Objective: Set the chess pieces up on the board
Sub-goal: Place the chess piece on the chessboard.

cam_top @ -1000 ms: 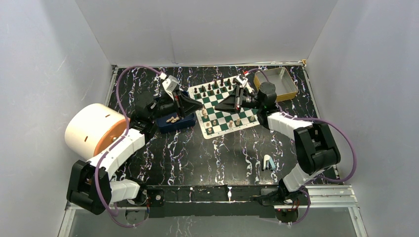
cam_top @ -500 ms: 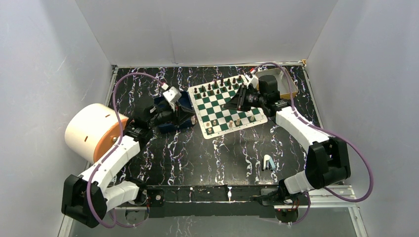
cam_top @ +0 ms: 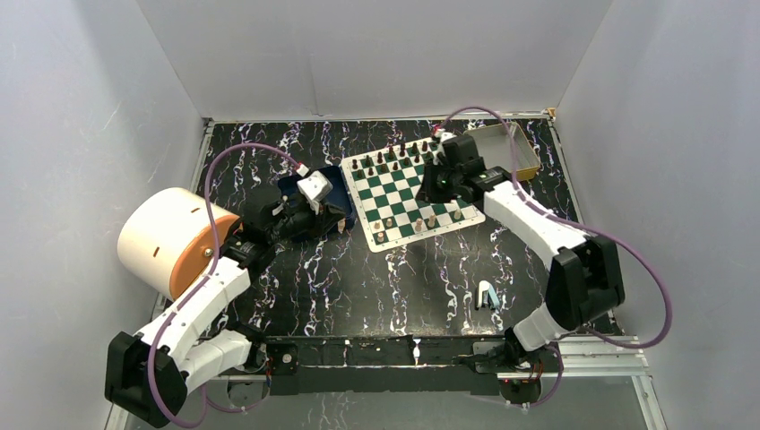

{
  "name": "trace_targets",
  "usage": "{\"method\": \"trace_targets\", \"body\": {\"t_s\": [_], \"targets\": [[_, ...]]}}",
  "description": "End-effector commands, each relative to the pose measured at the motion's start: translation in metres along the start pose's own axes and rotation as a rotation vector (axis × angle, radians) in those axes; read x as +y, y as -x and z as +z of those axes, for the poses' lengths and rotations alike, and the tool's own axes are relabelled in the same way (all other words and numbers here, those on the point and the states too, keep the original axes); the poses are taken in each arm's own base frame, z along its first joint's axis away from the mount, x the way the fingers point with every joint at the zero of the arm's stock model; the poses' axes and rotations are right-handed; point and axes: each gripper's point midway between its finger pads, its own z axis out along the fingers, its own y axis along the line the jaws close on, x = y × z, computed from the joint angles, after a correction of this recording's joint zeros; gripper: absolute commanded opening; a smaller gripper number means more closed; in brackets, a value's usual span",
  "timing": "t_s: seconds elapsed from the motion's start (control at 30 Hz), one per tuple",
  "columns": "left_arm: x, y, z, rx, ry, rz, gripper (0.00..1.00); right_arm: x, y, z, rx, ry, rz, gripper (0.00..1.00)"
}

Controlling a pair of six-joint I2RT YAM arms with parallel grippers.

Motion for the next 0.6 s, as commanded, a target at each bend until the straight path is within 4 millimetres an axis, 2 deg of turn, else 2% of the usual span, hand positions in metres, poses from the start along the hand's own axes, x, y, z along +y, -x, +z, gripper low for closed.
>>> {"method": "trace_targets", "body": {"t_s": [0.0, 0.1, 0.27, 0.57], "targets": [[0.004, 0.007, -0.006, -0.005, 0.041, 0.069, 0.0, 0.018, 0.018, 0.02, -0.04, -0.09, -0.13, 0.14], [0.007, 0.006, -0.009, 0.0, 0.064, 0.082, 0.0, 0.026, 0.012, 0.041, 0.004, -0.126, -0.165, 0.14], [0.008, 0.007, -0.011, 0.001, 0.076, 0.088, 0.0, 0.024, 0.002, 0.067, 0.072, -0.193, -0.197, 0.14], [0.008, 0.009, -0.011, -0.003, 0.078, 0.098, 0.0, 0.011, -0.024, 0.094, 0.154, -0.242, -0.204, 0.15]]}}
